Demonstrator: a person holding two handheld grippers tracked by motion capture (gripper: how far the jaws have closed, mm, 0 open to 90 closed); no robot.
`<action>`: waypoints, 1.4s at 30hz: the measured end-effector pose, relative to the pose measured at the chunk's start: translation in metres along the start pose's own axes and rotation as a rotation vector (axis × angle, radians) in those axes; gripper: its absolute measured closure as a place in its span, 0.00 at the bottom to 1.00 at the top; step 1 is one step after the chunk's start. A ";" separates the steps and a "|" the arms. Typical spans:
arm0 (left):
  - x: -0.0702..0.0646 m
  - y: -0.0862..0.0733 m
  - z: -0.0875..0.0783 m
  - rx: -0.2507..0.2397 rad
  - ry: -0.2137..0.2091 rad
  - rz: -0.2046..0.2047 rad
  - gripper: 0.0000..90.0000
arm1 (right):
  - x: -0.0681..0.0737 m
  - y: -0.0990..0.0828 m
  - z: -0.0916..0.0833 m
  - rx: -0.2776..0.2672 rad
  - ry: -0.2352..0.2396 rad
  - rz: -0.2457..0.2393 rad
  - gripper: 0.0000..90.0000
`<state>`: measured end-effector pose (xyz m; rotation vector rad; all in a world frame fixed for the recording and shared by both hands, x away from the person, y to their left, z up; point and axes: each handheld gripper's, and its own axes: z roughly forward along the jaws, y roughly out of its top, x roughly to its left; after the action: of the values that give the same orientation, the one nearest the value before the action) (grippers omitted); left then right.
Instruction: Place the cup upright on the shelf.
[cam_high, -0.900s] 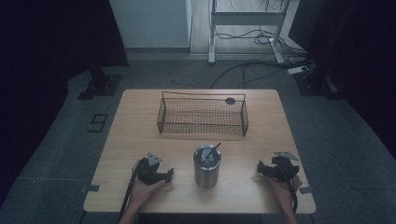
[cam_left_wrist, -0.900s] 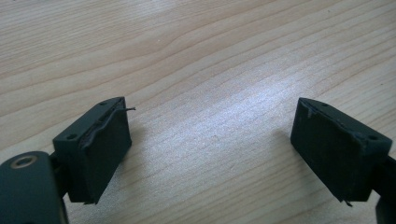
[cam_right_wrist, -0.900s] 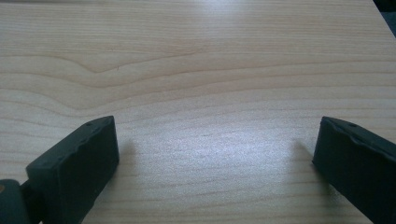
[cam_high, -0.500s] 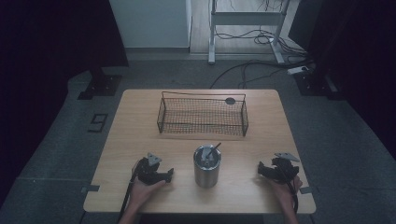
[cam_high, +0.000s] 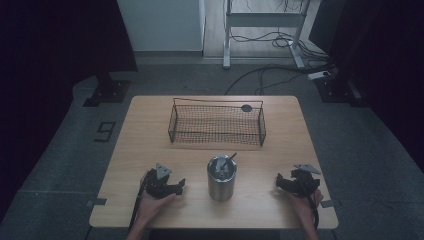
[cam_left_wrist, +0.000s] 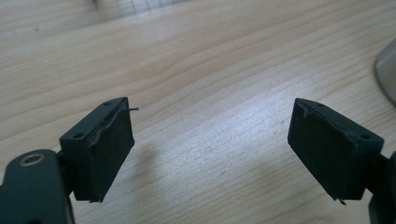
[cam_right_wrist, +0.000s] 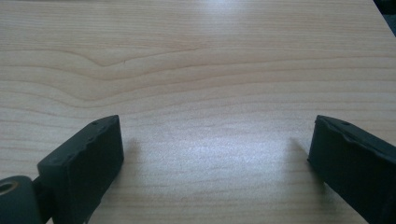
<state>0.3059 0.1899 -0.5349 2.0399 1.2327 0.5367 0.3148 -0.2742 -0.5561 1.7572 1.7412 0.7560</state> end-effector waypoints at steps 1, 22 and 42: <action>0.001 0.000 -0.002 -0.008 -0.002 -0.007 0.16 | 0.000 0.000 0.000 0.000 0.000 0.000 0.04; -0.018 0.024 -0.051 -0.155 -0.071 -0.033 0.10 | 0.003 -0.004 -0.005 -0.010 0.032 -0.032 0.08; -0.053 0.033 -0.064 -0.219 -0.248 0.004 0.06 | 0.002 -0.008 -0.009 -0.013 0.031 -0.032 0.09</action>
<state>0.2598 0.1548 -0.4670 1.8606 0.9791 0.3876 0.3027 -0.2725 -0.5557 1.7132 1.7760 0.7829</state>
